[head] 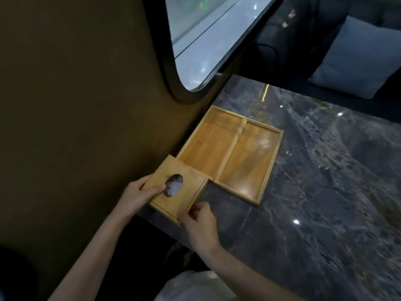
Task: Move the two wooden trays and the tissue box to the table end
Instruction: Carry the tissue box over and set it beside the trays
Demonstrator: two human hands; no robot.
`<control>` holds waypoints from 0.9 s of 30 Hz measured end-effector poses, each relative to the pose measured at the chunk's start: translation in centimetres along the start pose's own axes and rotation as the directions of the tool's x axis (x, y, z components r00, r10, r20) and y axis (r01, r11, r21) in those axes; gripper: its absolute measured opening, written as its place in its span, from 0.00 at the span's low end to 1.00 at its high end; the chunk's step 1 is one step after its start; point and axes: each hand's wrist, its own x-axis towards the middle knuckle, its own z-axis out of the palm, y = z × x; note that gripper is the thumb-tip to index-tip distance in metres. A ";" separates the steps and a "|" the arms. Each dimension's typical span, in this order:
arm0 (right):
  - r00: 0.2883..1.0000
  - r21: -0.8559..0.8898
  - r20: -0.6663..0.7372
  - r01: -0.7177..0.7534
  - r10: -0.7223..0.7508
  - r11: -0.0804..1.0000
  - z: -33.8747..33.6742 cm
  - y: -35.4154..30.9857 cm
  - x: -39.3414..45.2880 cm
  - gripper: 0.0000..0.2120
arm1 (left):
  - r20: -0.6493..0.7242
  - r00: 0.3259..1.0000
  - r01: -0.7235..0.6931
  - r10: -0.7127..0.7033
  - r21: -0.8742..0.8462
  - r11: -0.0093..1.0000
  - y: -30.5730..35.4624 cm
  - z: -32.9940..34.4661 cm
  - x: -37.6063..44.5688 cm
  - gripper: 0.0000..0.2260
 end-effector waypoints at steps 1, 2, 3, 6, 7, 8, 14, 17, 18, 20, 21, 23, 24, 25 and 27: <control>1.000 -0.007 0.003 -0.009 0.009 1.000 0.2 0.2 0.1 0.10 | -0.003 1.000 0.009 -0.009 -0.005 1.000 -0.4 -0.1 0.1 0.23; 1.000 -0.021 0.001 -0.011 0.011 1.000 0.5 0.4 0.1 0.10 | -0.010 1.000 0.021 -0.021 -0.010 1.000 -0.7 -0.1 0.2 0.23; 1.000 -0.039 -0.004 -0.011 0.011 0.999 0.7 0.6 0.3 0.09 | -0.018 0.999 0.028 -0.028 -0.013 1.000 -1.0 -0.2 0.2 0.22; 1.000 -0.067 -0.004 -0.009 0.009 0.998 1.2 0.7 0.7 0.09 | -0.031 0.999 0.043 -0.044 -0.024 0.999 -1.5 -0.5 0.4 0.22; 1.000 -0.073 -0.002 -0.005 0.004 0.997 1.3 0.7 0.7 0.09 | -0.032 0.999 0.042 -0.043 -0.028 0.999 -1.6 -0.5 0.6 0.22; 1.000 -0.077 -0.004 0.001 -0.001 0.997 1.3 0.8 0.8 0.09 | -0.030 0.999 0.042 -0.043 -0.031 0.999 -1.7 -0.6 0.7 0.21; 1.000 -0.050 -0.019 0.008 -0.009 0.999 1.3 1.1 1.1 0.09 | -0.014 0.999 0.051 -0.052 -0.020 0.998 -2.0 -0.4 1.6 0.21; 1.000 -0.057 -0.021 0.017 -0.018 0.998 1.2 1.0 1.2 0.09 | -0.017 0.999 0.050 -0.051 -0.038 0.998 -1.9 -0.2 1.8 0.20; 1.000 -0.061 -0.022 0.020 -0.021 0.998 1.2 1.0 1.3 0.09 | -0.015 0.998 0.056 -0.057 -0.047 0.997 -1.8 -0.1 1.9 0.20; 0.999 -0.073 -0.020 0.025 -0.027 0.997 1.1 1.1 1.5 0.10 | -0.015 0.997 0.076 -0.076 -0.052 0.996 -1.8 -0.1 2.0 0.20; 0.999 -0.077 -0.018 0.025 -0.026 0.997 1.1 1.2 1.6 0.10 | -0.015 0.996 0.085 -0.086 -0.049 0.995 -1.8 -0.1 2.0 0.21; 1.000 -0.094 -0.006 0.020 -0.021 0.995 0.8 1.3 1.7 0.10 | 0.003 0.995 0.101 -0.101 -0.041 0.994 -1.6 -0.2 2.0 0.21; 1.000 -0.107 0.004 0.017 -0.017 0.994 0.5 1.2 1.8 0.10 | 0.020 0.994 0.109 -0.109 -0.038 0.993 -1.5 -0.2 1.9 0.21; 1.000 -0.119 0.018 0.016 -0.014 0.993 0.3 1.1 1.8 0.10 | 0.036 0.992 0.120 -0.118 -0.035 0.992 -1.3 -0.2 1.9 0.21; 1.000 -0.144 0.030 0.015 -0.011 0.989 -0.6 0.4 2.2 0.09 | 0.043 0.987 0.158 -0.157 -0.032 0.987 -1.0 -0.3 1.7 0.22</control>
